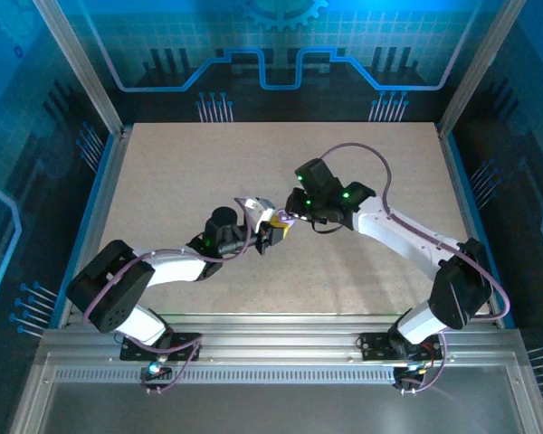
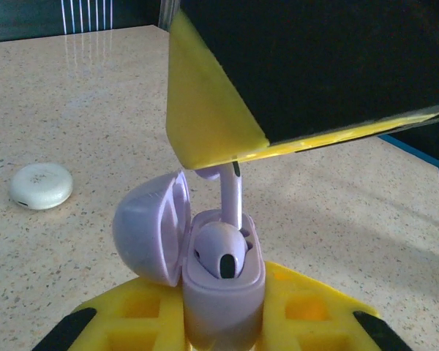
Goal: Insert wireless bluetooth earbuds into charging case
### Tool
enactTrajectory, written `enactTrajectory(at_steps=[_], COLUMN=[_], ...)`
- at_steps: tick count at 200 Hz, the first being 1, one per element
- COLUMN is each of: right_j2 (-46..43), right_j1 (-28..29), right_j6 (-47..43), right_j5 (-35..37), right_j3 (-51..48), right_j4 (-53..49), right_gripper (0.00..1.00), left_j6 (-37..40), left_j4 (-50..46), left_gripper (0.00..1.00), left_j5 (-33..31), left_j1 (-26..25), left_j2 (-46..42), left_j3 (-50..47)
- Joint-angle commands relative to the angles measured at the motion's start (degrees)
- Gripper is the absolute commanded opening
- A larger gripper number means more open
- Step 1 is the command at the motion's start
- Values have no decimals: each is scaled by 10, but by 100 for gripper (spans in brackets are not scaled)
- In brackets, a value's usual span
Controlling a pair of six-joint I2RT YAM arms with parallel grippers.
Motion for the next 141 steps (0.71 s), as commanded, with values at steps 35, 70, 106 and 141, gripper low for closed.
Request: enactTrajectory(at_steps=[35, 70, 106, 141], right_j2=[7, 4, -5, -10], right_j1=[14, 16, 19, 19], right_j6=[7, 5, 3, 4], right_j5=[7, 3, 8, 7], right_j3=[-7, -11, -17, -24], right_j4=[7, 4, 0, 3], right_gripper=[21, 20, 20, 21], left_j6=[-11, -9, -6, -4], left_j4=[33, 35, 37, 37], left_gripper=[13, 13, 13, 13], left_j5=[0, -10, -22, -24], left_j1=[-3, -3, -2, -2], left_j2=[-11, -15, -18, -19], left_j3=[16, 16, 17, 18])
